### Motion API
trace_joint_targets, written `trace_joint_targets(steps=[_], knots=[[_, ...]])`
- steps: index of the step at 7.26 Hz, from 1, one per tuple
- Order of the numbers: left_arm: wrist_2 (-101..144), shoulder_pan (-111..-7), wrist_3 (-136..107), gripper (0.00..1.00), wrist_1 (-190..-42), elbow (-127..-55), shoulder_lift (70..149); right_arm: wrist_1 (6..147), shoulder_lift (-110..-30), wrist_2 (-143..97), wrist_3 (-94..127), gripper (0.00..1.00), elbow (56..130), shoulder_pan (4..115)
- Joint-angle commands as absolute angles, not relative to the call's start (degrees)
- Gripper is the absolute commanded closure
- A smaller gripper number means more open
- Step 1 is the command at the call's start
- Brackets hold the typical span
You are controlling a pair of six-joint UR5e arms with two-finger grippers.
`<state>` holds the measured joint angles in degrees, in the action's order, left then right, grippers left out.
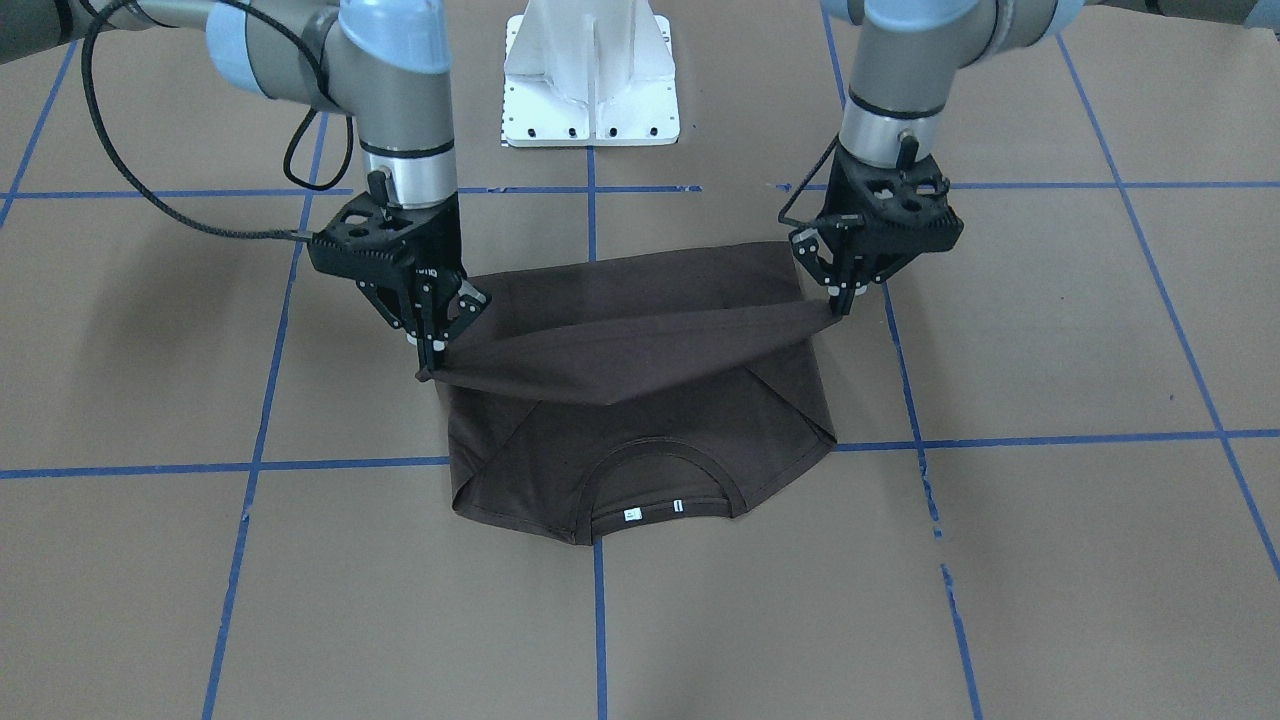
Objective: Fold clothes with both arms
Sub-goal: 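Lift the hem with both grippers and fold it toward the collar, then lower the folded hem onto the shirt near the collar and open both grippers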
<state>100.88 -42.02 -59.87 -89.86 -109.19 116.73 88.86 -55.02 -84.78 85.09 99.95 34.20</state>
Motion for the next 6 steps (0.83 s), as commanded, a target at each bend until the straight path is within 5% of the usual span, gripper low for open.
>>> trace_joint_targets(steps=[1,6], knots=[[100.7,-43.2,-58.6,1.00,-101.7,-96.7,117.0,81.8,-51.2,-85.6,83.9,1.00,87.2,36.1],[100.8,-42.8,-58.6,1.00,-110.2,-87.5,117.9,78.0,-51.4,-85.6,83.6,0.96,82.1,36.0]])
